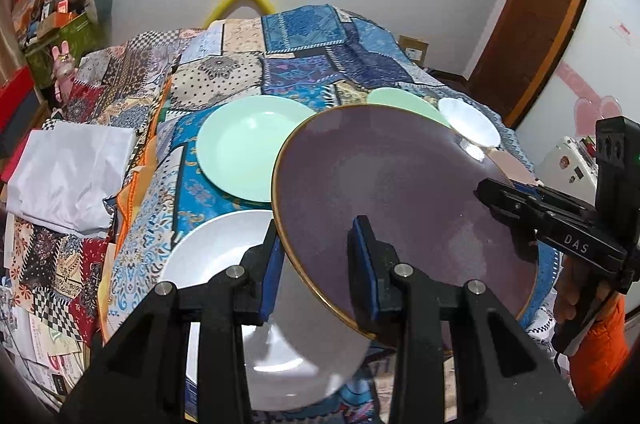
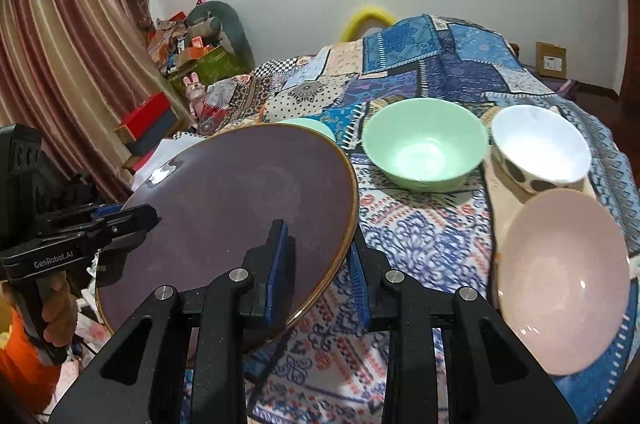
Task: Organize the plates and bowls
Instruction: 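Carry the dark purple plate with the left tool toward the pink bowl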
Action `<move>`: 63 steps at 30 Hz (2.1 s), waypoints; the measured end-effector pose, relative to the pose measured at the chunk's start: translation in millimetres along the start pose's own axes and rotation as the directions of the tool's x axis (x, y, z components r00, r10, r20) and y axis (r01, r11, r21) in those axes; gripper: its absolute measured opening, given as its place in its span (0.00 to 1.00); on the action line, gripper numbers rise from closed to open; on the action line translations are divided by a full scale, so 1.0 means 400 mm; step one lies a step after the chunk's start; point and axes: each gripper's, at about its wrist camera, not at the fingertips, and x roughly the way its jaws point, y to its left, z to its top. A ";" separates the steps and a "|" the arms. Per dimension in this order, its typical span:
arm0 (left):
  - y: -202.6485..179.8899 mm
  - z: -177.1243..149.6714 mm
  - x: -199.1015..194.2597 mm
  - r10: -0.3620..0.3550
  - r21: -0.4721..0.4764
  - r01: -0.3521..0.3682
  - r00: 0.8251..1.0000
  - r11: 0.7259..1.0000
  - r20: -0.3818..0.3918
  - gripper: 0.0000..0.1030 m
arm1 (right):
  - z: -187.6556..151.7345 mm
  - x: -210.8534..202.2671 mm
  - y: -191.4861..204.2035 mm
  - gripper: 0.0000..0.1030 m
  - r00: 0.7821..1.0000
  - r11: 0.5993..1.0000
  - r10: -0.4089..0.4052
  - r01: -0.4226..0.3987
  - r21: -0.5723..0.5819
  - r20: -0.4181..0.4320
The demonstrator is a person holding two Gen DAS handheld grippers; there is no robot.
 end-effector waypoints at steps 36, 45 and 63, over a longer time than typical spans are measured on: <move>-0.167 -0.100 0.211 -0.033 0.039 0.040 0.984 0.998 -0.176 0.33 | -0.167 -0.021 -0.186 0.26 0.993 0.987 -0.075 0.087 0.136 -0.088; -0.168 -0.112 0.272 -0.023 0.048 0.034 0.977 0.998 -0.211 0.33 | -0.184 0.007 -0.208 0.26 0.989 0.983 -0.086 0.104 0.153 -0.122; -0.176 -0.117 0.279 -0.015 0.052 0.029 0.967 0.998 -0.253 0.33 | -0.177 -0.004 -0.199 0.27 0.974 0.982 -0.160 0.174 0.077 -0.162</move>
